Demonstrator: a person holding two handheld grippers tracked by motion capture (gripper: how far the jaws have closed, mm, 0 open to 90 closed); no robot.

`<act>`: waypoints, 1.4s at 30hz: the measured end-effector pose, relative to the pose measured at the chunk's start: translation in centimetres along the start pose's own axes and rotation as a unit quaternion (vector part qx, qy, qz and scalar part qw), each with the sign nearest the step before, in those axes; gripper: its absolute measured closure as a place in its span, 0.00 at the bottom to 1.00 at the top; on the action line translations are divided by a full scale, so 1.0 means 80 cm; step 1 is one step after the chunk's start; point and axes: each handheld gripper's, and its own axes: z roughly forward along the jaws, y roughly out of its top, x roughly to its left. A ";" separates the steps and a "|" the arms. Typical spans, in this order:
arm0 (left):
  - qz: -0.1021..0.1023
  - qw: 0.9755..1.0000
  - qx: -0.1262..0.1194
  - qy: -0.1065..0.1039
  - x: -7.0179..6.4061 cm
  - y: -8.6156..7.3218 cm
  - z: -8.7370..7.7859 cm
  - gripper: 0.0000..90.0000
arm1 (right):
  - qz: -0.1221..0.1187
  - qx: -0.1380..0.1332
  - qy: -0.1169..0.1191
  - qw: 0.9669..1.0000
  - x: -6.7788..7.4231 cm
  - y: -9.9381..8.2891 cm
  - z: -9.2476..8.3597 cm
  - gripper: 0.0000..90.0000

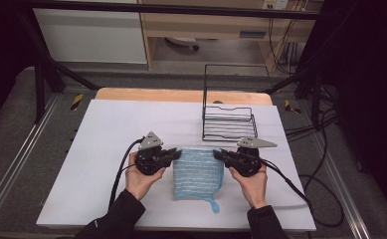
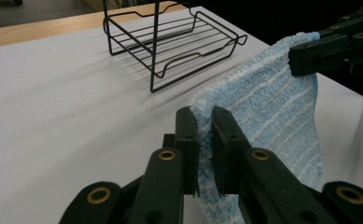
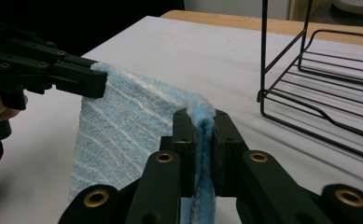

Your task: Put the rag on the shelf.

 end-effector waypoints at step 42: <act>0.035 0.992 -0.118 0.000 -0.037 0.059 -0.030 0.91 | -0.070 -0.106 -0.051 0.991 0.030 0.053 -0.068 0.92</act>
